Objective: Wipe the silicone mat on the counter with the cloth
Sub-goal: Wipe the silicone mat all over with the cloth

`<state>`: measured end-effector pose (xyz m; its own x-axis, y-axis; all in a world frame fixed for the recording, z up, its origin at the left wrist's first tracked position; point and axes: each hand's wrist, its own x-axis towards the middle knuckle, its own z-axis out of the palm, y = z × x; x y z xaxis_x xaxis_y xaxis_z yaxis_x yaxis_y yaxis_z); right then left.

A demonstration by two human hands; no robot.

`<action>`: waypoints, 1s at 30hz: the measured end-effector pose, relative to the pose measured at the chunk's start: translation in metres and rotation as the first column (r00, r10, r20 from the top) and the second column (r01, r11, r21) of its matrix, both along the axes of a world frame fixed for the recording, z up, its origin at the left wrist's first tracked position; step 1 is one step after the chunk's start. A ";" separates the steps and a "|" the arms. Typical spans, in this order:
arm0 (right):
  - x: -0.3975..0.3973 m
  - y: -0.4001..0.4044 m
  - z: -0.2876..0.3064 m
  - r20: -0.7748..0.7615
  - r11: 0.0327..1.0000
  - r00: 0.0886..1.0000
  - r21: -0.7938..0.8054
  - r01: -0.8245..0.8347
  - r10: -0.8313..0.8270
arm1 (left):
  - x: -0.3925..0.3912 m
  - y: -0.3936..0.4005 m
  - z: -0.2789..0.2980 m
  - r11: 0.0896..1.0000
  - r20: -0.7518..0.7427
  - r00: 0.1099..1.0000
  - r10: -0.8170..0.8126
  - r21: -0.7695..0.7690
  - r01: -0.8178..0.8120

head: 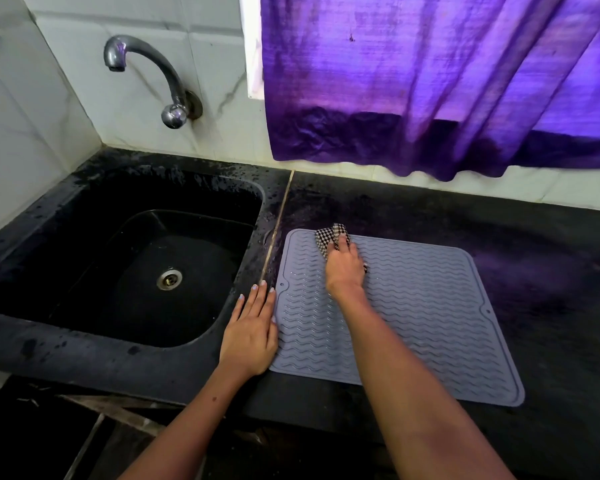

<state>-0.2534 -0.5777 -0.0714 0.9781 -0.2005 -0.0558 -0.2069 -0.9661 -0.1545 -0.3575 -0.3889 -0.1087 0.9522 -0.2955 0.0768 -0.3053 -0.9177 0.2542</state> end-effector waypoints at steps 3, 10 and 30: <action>0.002 -0.002 0.011 -0.001 0.995 0.999 0.083 0.050 -0.051 | 0.000 0.000 0.002 1.000 -0.003 1.000 0.006 -0.003 -0.006; -0.008 -0.031 0.015 0.096 0.972 0.968 0.029 0.232 -0.234 | -0.001 0.000 0.002 1.000 0.003 1.000 0.011 -0.001 -0.011; -0.027 -0.092 0.026 0.060 0.901 0.902 0.107 0.420 -0.427 | 0.001 0.001 0.000 1.000 -0.001 1.000 0.006 -0.007 -0.006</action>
